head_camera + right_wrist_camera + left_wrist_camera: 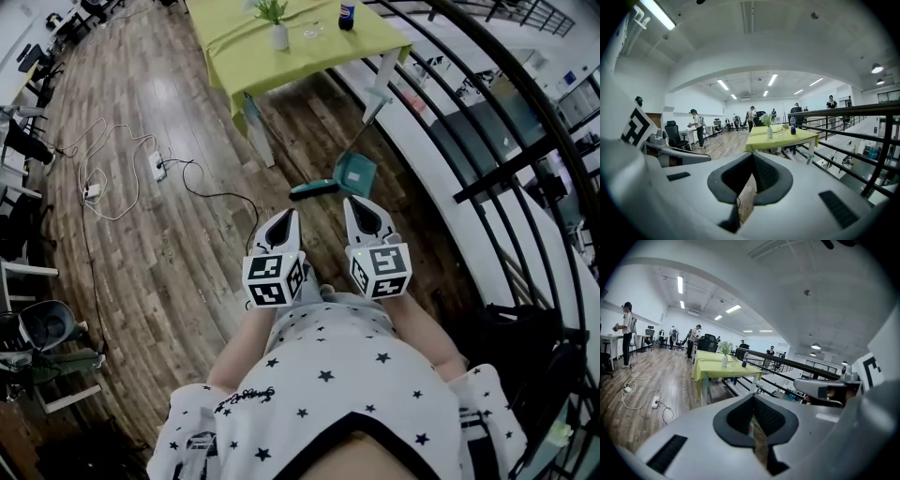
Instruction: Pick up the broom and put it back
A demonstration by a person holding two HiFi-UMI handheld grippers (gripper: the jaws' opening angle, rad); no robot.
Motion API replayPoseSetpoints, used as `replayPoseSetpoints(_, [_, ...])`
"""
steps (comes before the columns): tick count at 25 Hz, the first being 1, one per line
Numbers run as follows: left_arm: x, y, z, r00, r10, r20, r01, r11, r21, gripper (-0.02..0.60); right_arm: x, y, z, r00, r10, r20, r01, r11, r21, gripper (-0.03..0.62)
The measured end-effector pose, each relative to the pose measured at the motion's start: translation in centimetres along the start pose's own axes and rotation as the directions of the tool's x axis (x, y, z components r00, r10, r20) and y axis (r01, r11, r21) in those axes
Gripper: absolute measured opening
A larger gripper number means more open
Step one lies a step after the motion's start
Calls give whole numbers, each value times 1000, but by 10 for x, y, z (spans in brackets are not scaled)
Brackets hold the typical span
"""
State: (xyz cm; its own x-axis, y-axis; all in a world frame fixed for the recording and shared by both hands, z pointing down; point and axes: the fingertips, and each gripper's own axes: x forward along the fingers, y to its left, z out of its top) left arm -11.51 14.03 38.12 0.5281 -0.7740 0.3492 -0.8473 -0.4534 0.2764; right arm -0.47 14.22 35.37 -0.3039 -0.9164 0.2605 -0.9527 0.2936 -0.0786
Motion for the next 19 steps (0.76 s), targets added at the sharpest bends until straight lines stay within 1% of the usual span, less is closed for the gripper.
replayPoseSetpoints(6, [2, 0, 1, 1000, 2, 0, -2, 1000, -5, 11, -2, -3, 1, 1000, -4, -1, 4, 1000, 16, -8])
replayPoseSetpoints(19, [6, 0, 0, 1000, 3, -1, -3, 1000, -8, 11, 0, -5, 3, 1000, -2, 10, 1, 1000, 13, -8])
